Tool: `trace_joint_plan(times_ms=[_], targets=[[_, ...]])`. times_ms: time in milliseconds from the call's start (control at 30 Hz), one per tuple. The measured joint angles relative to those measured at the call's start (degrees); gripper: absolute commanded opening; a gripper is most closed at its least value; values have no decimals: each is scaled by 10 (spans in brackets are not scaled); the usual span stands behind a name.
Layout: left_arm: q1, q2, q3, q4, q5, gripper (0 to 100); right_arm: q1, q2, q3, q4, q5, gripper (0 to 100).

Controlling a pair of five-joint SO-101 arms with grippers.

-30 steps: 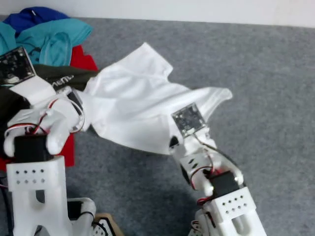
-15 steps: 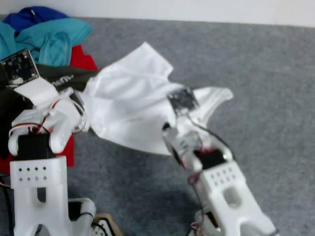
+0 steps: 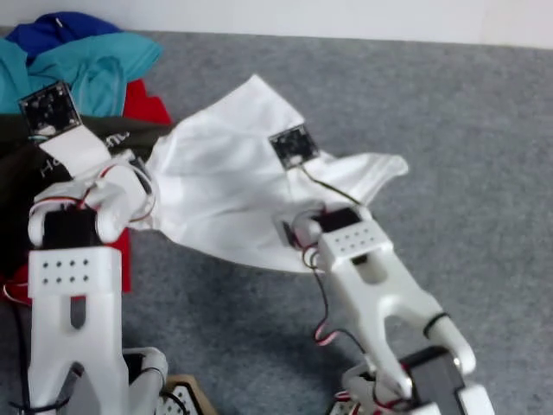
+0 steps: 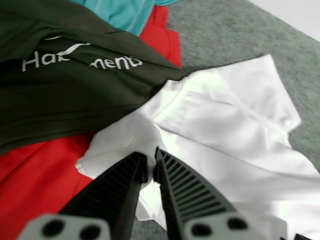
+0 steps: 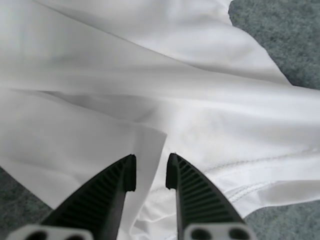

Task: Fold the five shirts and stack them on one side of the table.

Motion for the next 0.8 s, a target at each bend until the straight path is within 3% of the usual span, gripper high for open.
trace_joint_plan(times_ms=[500,667,800], targets=[[-6,18,0,-11,0,11,-13,142,-86,0,0,111],[-6,18,0,-11,0,11,-13,147,-89,0,0,9],[-6,18,0,-11,0,11,-11,147,-89,0,0,8]])
